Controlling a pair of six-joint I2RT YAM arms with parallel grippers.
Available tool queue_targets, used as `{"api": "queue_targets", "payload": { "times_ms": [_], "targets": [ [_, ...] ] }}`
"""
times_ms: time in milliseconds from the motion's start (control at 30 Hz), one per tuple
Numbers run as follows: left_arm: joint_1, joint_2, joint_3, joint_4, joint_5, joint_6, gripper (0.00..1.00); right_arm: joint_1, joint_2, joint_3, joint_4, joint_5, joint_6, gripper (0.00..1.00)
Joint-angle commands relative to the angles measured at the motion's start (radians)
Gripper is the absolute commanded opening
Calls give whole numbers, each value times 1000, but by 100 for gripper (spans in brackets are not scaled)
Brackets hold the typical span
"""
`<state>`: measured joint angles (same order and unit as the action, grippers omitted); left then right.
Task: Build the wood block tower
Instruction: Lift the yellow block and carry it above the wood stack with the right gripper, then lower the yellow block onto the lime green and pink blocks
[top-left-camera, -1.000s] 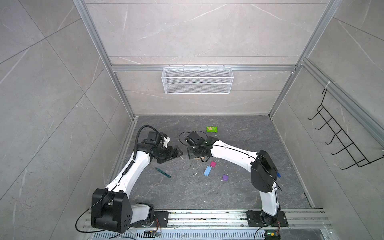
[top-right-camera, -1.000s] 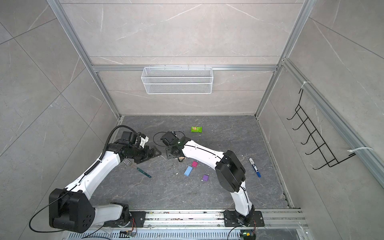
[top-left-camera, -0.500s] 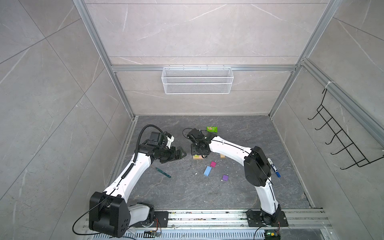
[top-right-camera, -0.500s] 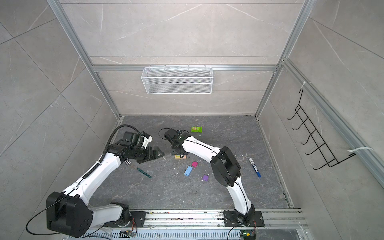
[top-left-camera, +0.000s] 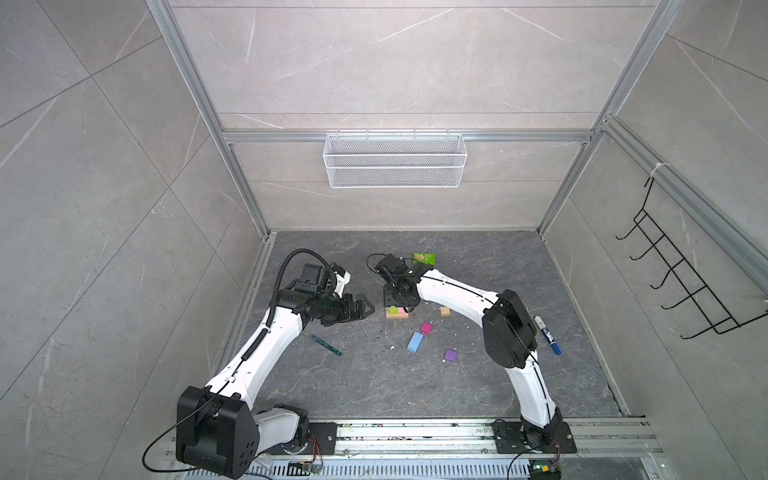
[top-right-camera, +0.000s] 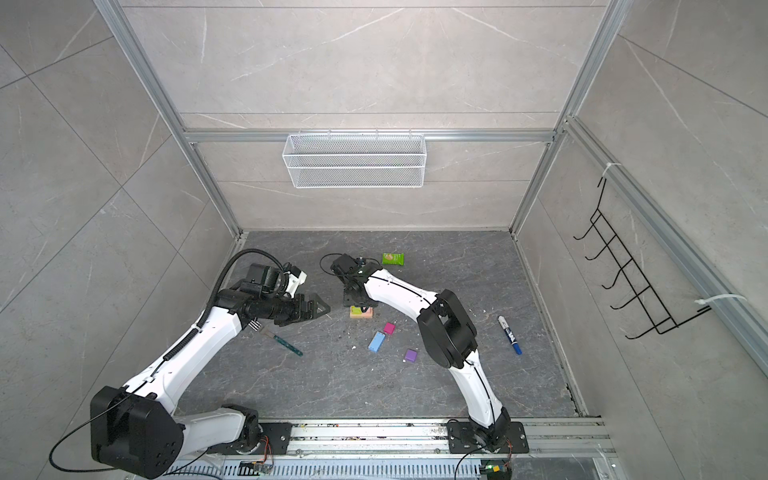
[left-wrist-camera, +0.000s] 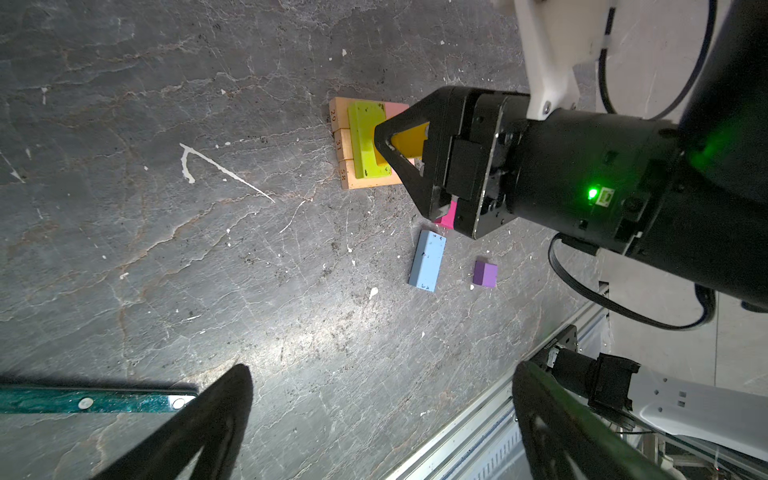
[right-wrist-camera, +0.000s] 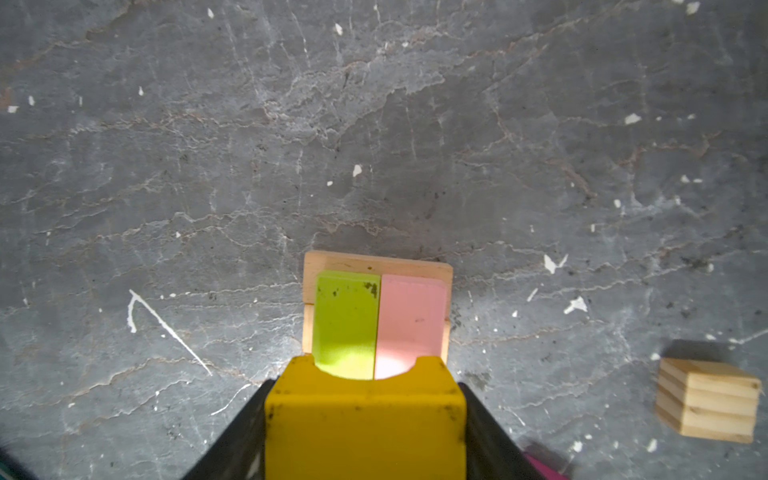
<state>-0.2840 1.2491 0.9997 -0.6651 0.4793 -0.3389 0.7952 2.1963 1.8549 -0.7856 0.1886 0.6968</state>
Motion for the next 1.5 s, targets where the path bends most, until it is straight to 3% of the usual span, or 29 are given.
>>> {"api": "queue_targets", "payload": {
  "times_ms": [0, 1467],
  "targets": [
    [-3, -18, 8, 8, 2, 23, 100, -3, 29, 34, -28, 30, 28, 36],
    [-8, -19, 2, 12, 17, 14, 100, -6, 120, 122, -84, 69, 43, 40]
  ]
}}
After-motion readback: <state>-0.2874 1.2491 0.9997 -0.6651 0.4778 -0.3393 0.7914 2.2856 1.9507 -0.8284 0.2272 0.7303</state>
